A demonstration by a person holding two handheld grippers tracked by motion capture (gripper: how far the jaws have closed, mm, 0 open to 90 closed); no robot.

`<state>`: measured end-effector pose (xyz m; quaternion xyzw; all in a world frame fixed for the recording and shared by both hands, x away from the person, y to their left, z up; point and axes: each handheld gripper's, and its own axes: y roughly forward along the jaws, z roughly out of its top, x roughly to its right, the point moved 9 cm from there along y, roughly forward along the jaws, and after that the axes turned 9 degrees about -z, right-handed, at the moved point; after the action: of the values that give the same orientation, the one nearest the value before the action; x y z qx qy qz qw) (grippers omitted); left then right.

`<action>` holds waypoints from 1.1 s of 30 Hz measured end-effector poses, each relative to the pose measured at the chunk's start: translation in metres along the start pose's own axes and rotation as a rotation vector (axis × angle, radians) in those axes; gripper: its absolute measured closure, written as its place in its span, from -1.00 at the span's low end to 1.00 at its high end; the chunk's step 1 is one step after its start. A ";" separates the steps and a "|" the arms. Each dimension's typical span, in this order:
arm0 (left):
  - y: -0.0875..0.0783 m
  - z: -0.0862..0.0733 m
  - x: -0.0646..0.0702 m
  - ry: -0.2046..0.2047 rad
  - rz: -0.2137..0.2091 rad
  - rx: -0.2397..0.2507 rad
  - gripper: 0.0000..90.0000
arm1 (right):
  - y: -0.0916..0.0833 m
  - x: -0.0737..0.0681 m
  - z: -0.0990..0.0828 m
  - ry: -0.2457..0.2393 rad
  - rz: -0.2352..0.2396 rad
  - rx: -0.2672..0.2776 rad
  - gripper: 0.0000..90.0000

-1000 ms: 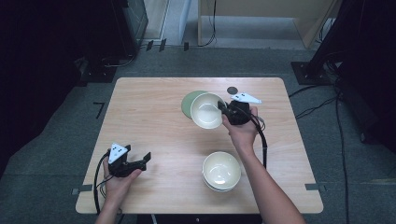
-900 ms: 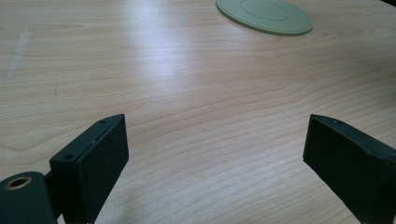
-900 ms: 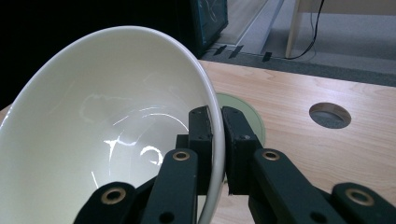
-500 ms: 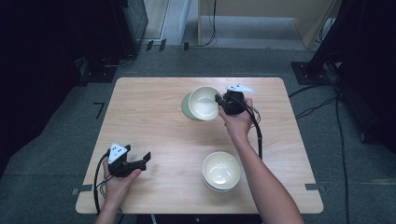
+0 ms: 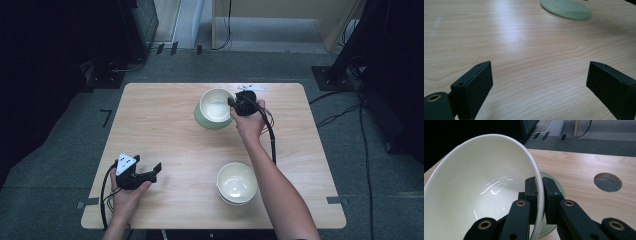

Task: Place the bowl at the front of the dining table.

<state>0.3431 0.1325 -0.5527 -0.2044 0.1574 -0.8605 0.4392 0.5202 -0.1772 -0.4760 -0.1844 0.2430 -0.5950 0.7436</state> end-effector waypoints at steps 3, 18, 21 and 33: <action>0.000 0.000 0.000 -0.001 0.000 0.001 -0.85 | 0.009 -0.001 0.001 0.014 -0.008 -0.021 0.87; -0.002 0.001 -0.002 -0.022 -0.002 0.014 -0.85 | 0.057 0.000 -0.010 0.218 -0.085 -0.229 0.87; -0.002 0.001 -0.002 -0.025 -0.003 0.014 -0.85 | 0.066 0.006 -0.013 0.265 -0.113 -0.252 0.87; -0.002 0.001 -0.003 -0.027 -0.001 0.016 -0.85 | 0.082 0.012 -0.020 0.307 -0.138 -0.276 0.87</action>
<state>0.3437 0.1356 -0.5515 -0.2123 0.1445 -0.8591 0.4427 0.5755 -0.1705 -0.5401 -0.2077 0.4194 -0.6265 0.6233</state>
